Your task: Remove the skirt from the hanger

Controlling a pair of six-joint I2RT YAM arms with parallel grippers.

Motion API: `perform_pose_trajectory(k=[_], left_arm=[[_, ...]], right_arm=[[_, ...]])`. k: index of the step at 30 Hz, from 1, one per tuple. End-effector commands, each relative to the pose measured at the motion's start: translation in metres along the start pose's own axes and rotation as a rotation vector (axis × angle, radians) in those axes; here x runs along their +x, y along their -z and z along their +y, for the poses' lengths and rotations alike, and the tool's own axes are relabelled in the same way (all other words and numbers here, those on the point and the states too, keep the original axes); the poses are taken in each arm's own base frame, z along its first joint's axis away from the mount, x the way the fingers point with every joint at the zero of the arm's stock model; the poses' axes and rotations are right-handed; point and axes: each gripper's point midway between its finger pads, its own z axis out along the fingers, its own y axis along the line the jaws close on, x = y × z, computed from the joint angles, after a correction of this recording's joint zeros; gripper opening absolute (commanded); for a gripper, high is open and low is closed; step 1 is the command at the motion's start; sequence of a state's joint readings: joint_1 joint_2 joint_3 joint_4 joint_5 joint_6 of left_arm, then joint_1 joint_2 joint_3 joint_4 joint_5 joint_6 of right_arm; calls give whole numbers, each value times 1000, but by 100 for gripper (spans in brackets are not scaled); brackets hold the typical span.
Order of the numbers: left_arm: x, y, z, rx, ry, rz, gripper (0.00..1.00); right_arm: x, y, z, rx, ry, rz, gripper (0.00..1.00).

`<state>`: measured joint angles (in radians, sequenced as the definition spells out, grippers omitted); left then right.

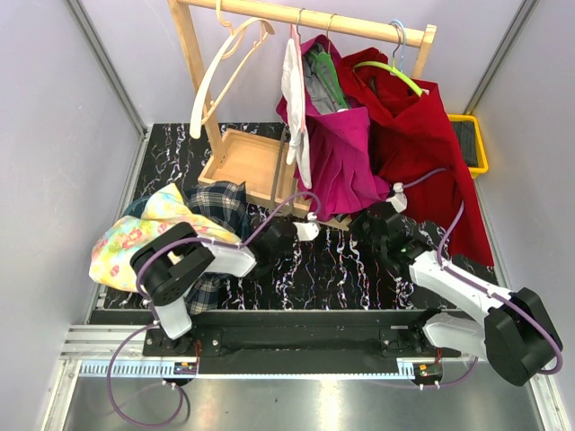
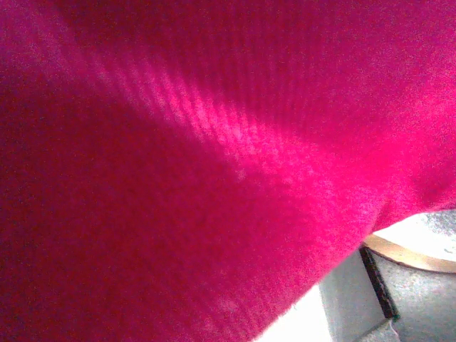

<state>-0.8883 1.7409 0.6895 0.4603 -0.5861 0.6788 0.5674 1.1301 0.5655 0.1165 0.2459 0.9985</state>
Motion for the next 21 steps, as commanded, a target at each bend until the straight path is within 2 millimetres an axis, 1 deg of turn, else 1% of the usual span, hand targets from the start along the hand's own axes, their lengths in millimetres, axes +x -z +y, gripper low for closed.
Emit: perform_pose_trajectory(k=[1,3,4,6,7,8,9,11,12,13,14,15,16,17,19,20,21], left_arm=[[-30,-13,31,-126,66,-37,28],[-25,-17,28,-126,53,-6,27],[-28,-19,29,-127,54,-4,25],[-24,-22,25,-120,42,19,22],[-27,-24,26,-124,44,21,18],[-26,-25,26,-125,42,34,15],[-20,-28,20,-112,26,67,10],[-20,-30,22,-123,27,82,0],[-15,-30,24,-138,35,103,0],[-15,-29,27,-144,46,111,0],[-10,-25,28,-137,46,127,0],[-12,-17,40,-158,89,121,0],[-10,-11,44,-165,101,124,0],[-13,3,61,-196,130,118,0],[-10,20,75,-223,188,127,0],[-6,37,88,-236,203,146,0],[-6,45,94,-243,243,144,0]], right_arm=[[-25,4,21,-74,-27,-97,91],[-27,5,21,-75,-30,-103,91],[-26,6,22,-77,-29,-103,91],[-28,8,21,-78,-30,-108,91],[-27,8,21,-76,-29,-107,91],[-29,9,21,-79,-31,-112,90],[-30,9,21,-75,-32,-117,90],[-30,10,20,-72,-32,-117,90],[-32,12,22,-76,-34,-123,90],[-33,13,22,-76,-28,-125,90],[-34,14,23,-78,-26,-127,90],[-35,15,23,-77,-20,-131,90],[-36,15,24,-79,-18,-131,90],[-36,17,25,-84,-18,-134,90],[-37,18,25,-83,-20,-135,89],[-38,18,25,-84,-21,-136,89],[-36,19,25,-83,-22,-130,89]])
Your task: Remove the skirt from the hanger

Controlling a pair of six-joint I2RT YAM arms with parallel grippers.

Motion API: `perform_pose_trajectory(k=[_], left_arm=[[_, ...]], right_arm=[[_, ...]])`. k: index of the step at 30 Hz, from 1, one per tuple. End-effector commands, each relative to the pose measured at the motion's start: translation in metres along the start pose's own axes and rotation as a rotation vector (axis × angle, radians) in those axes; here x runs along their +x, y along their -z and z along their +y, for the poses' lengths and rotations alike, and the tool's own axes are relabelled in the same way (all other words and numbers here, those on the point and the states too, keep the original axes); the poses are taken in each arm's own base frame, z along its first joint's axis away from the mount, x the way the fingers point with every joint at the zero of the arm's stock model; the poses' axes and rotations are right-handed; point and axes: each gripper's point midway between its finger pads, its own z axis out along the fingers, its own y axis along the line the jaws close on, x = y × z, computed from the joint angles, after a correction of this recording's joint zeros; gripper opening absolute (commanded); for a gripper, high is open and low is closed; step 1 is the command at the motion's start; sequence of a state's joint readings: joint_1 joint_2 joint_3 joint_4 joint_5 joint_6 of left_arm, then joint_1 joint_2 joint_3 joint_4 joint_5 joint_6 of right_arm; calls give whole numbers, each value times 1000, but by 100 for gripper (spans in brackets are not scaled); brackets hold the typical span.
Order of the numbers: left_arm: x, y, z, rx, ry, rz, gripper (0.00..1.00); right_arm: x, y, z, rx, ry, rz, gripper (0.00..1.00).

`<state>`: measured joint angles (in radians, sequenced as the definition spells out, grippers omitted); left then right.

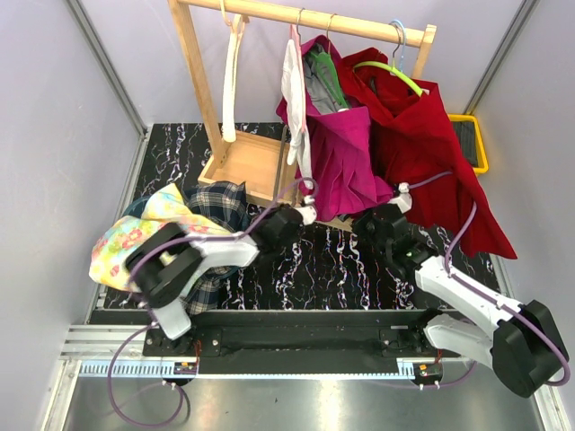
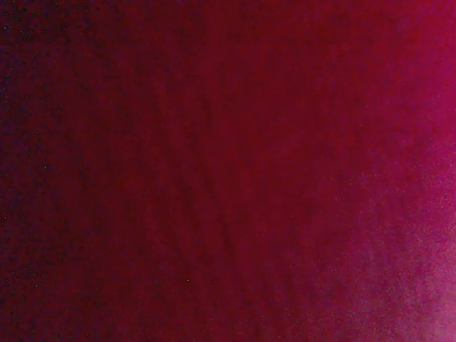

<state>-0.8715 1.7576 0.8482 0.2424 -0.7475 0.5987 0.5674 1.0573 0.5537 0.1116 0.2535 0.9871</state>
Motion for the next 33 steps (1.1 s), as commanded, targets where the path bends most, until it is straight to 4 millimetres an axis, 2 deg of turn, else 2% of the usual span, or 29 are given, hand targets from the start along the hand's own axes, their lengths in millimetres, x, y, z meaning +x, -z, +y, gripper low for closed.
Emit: perform_pose_trajectory(k=[1,2,5,8,10,11,12,13,16,18,19,20,25,31,33], left_arm=[[-2,48,71,-128,229,-7,0],[-5,63,87,-126,258,-37,0],[-11,82,104,-115,314,-113,0],[-18,83,84,-35,329,-166,2],[-21,80,67,6,298,-169,19],[-23,75,50,37,267,-156,22],[-23,70,43,50,258,-145,25],[-20,61,29,71,233,-116,32],[-21,41,10,76,167,-104,39],[-21,28,7,88,163,-83,40],[-13,17,1,104,159,-44,41],[-21,12,3,110,180,-53,41],[-23,-9,-7,120,165,-53,41],[-42,-26,13,38,208,-93,40],[-46,-26,17,42,222,-101,40]], right_arm=[[-26,6,15,-39,-18,-97,88],[-28,8,16,-43,-20,-104,88],[-31,10,15,-42,-15,-118,86],[-32,10,13,-31,-9,-126,86],[-33,10,14,-31,-1,-128,88],[-34,10,13,-28,3,-132,89],[-34,10,13,-28,11,-134,90],[-35,10,13,-27,15,-139,92],[-36,7,12,-36,41,-154,94],[-35,5,11,-40,62,-156,95],[-33,3,9,-34,68,-149,95],[-31,2,5,-27,69,-144,95],[-31,6,6,-47,54,-153,95],[-23,6,6,-69,46,-121,95],[-21,5,4,-64,41,-117,95]])
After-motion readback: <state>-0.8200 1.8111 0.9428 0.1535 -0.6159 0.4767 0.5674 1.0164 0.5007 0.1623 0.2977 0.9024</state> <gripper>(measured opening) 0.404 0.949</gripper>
